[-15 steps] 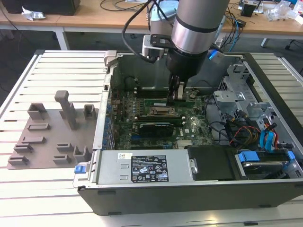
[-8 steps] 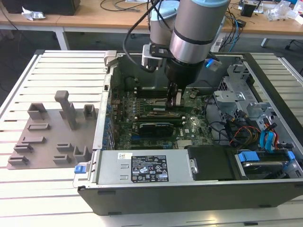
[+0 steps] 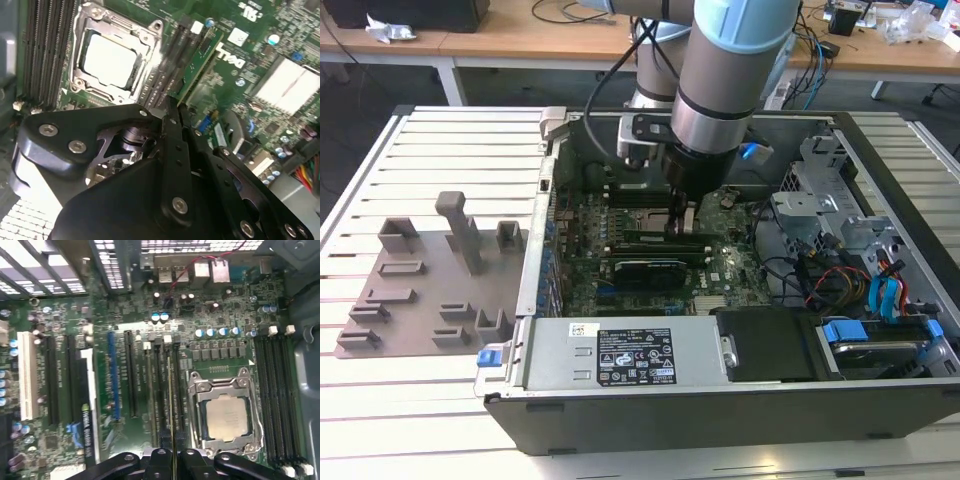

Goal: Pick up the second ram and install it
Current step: 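Insert the second ram into the second slot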

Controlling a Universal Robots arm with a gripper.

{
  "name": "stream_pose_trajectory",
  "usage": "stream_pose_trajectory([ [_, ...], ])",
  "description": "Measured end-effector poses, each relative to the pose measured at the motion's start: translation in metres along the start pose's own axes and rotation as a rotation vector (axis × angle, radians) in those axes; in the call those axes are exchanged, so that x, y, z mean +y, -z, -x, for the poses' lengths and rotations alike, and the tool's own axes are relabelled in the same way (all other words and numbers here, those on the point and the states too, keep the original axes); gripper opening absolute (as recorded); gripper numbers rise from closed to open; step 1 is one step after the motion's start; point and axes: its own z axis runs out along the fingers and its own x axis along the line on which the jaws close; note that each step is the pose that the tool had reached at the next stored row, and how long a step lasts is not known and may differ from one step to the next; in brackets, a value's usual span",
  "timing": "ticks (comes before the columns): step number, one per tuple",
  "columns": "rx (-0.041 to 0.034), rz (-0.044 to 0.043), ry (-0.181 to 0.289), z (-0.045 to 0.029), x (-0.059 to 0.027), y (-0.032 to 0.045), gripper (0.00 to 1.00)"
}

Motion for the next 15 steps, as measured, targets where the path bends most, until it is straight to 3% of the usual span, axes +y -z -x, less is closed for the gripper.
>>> stream_pose_trajectory([
  [6,0.0001,0.0000,0.000,0.0059,0.0124,-0.0113,0.13],
  [10,0.0054,-0.0003,0.001,0.0047,0.0134,-0.0143,0.13],
  [15,0.0066,-0.0002,0.005,0.0036,0.0128,-0.0147,0.13],
])
